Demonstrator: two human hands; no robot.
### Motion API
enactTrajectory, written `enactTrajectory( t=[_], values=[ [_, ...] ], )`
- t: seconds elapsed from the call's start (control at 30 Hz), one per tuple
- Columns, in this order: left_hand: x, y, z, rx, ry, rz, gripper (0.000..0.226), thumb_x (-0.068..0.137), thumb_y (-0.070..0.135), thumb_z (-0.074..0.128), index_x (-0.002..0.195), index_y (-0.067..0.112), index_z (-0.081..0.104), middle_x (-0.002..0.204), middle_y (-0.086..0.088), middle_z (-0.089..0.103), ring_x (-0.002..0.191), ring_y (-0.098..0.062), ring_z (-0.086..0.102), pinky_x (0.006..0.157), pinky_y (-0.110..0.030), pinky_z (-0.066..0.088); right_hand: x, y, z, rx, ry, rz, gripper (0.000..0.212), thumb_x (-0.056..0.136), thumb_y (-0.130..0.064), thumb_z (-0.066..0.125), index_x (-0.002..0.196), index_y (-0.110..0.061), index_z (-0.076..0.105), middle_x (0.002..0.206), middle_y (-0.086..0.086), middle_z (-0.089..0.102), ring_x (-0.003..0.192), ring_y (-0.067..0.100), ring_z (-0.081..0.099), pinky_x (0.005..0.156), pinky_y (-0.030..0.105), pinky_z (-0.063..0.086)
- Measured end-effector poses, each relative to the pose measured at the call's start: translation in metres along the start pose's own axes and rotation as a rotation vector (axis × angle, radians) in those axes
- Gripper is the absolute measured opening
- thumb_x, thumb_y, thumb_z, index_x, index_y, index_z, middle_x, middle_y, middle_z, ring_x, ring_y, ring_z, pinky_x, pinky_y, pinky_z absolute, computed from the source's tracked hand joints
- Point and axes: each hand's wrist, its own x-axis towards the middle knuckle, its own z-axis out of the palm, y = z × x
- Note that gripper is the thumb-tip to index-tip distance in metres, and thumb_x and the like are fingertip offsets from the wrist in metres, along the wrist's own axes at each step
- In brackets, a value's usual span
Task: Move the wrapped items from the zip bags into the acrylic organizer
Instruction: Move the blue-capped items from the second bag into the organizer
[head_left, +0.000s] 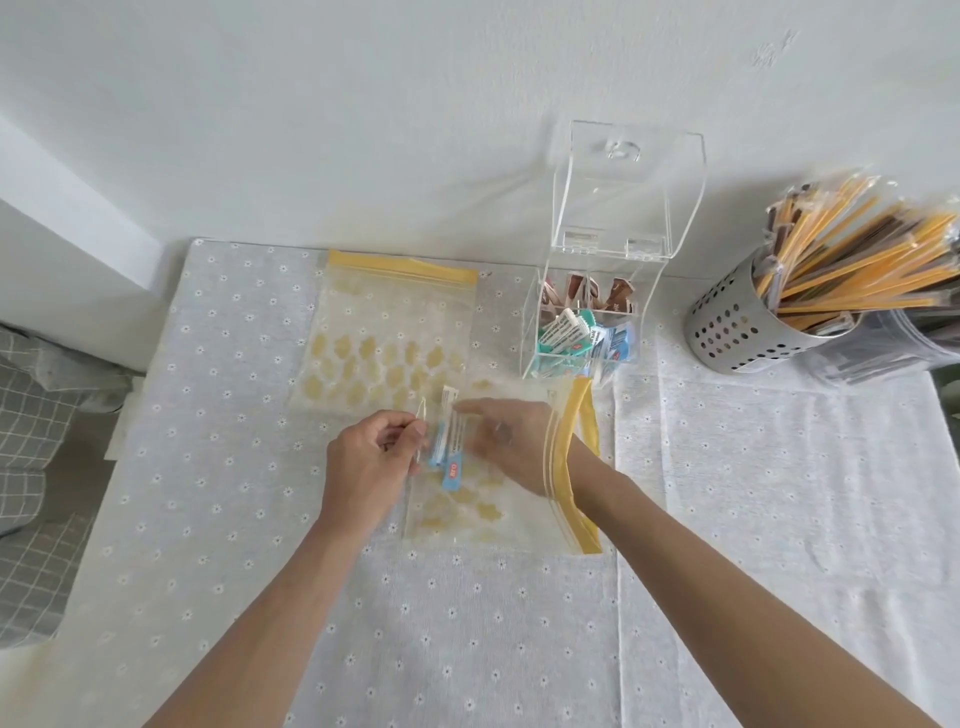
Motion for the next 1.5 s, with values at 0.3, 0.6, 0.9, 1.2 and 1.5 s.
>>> enactTrajectory(
  t=[0.3, 0.6, 0.9, 1.2, 1.5],
  values=[
    [0.001, 0.002, -0.001, -0.003, -0.013, -0.005, 0.005, 0.100, 0.020, 0.077, 0.097, 0.019, 0.080, 0.078, 0.004, 0.082, 0.053, -0.005, 0.071, 0.055, -0.012, 0.054, 0.020, -0.003, 0.001, -0.356, -0.056, -0.197, 0.056, 0.094, 0.004, 0.056, 0.148, -0.014, 0.060, 0.111, 0.015, 0.076, 0.092, 0.031, 0.073, 0.083, 0.027, 0.055],
    [0.003, 0.000, -0.002, -0.001, -0.035, 0.008, 0.005, 0.101, 0.020, 0.076, 0.098, 0.017, 0.080, 0.078, 0.009, 0.082, 0.053, -0.010, 0.071, 0.060, -0.017, 0.058, 0.016, -0.003, -0.001, -0.440, -0.112, -0.293, 0.037, 0.102, -0.002, 0.052, 0.133, -0.011, 0.071, 0.111, 0.015, 0.078, 0.097, 0.032, 0.072, 0.088, 0.037, 0.056],
    [0.003, -0.001, -0.002, 0.004, -0.029, -0.003, 0.007, 0.100, 0.022, 0.077, 0.100, 0.016, 0.081, 0.078, 0.006, 0.082, 0.054, -0.011, 0.073, 0.063, -0.021, 0.060, 0.014, 0.005, -0.003, -0.638, -0.105, -0.263, 0.029, 0.104, -0.033, 0.059, 0.131, -0.027, 0.069, 0.121, 0.007, 0.061, 0.102, 0.030, 0.068, 0.084, 0.045, 0.058],
    [0.003, -0.001, 0.001, 0.004, 0.002, -0.019, 0.006, 0.101, 0.022, 0.076, 0.099, 0.019, 0.081, 0.079, 0.008, 0.082, 0.057, -0.012, 0.074, 0.060, -0.017, 0.058, -0.018, 0.034, -0.019, -0.571, 0.037, -0.317, 0.009, 0.098, -0.029, 0.064, 0.102, -0.023, 0.069, 0.116, -0.001, 0.063, 0.086, 0.024, 0.069, 0.067, 0.044, 0.060],
    [0.000, 0.003, 0.002, 0.033, 0.022, -0.006, 0.006, 0.100, 0.023, 0.076, 0.097, 0.025, 0.080, 0.077, 0.015, 0.082, 0.057, -0.011, 0.075, 0.063, -0.022, 0.062, -0.018, 0.035, -0.017, -0.567, -0.033, -0.222, 0.034, 0.102, -0.044, 0.054, 0.131, -0.029, 0.063, 0.121, -0.005, 0.058, 0.094, 0.020, 0.068, 0.073, 0.035, 0.056]
  ],
)
